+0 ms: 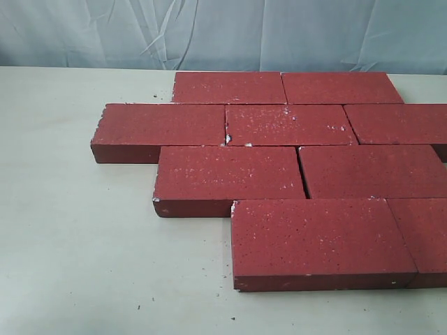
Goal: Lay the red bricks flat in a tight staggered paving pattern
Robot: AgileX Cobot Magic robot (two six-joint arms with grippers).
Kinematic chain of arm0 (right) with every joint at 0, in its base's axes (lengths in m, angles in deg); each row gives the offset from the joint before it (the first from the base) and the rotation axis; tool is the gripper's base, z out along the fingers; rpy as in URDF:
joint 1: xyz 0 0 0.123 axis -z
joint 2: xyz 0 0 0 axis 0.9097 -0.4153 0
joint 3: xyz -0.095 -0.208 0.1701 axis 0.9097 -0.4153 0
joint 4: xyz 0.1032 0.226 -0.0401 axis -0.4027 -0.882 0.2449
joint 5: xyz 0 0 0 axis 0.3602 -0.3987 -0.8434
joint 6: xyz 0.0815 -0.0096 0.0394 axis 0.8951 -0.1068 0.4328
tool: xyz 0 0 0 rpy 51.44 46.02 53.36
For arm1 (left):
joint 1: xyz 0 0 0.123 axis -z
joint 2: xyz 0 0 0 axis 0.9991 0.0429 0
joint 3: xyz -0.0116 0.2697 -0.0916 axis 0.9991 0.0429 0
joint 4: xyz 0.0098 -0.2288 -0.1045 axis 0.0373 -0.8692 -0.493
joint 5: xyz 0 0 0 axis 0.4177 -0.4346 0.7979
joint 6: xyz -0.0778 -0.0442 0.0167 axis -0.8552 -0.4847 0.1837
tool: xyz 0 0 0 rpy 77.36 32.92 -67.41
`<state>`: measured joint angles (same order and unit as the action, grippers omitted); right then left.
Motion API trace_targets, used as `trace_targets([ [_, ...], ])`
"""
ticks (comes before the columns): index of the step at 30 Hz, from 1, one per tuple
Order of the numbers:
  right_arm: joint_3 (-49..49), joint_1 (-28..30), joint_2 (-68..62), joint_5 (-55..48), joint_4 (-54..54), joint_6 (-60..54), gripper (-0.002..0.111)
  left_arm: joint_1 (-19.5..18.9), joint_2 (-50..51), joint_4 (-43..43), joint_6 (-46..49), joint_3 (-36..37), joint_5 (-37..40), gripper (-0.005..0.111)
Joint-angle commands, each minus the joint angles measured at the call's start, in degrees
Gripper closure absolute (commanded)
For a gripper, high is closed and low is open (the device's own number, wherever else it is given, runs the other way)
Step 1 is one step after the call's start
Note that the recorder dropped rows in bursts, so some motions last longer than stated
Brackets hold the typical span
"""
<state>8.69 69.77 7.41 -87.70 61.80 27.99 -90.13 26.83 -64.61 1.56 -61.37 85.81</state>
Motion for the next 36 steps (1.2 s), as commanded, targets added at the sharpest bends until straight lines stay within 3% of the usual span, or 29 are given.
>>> trace_targets([
  [1, -3.0, 2.0, 3.1, 0.1, -0.6, 0.2, 0.109, -0.1, -0.3, -0.3, -0.4, 0.3, 0.0, 0.107],
  [22, -18.0, 2.3, 19.2, -1.8, -2.1, 1.9, 0.109, -0.1, -0.3, -0.3, -0.4, 0.3, 0.0, 0.107],
  [36, -18.4, 2.3, 21.5, -10.7, -1.4, 3.0, 0.109, -0.1, -0.3, -0.3, -0.4, 0.3, 0.0, 0.107],
])
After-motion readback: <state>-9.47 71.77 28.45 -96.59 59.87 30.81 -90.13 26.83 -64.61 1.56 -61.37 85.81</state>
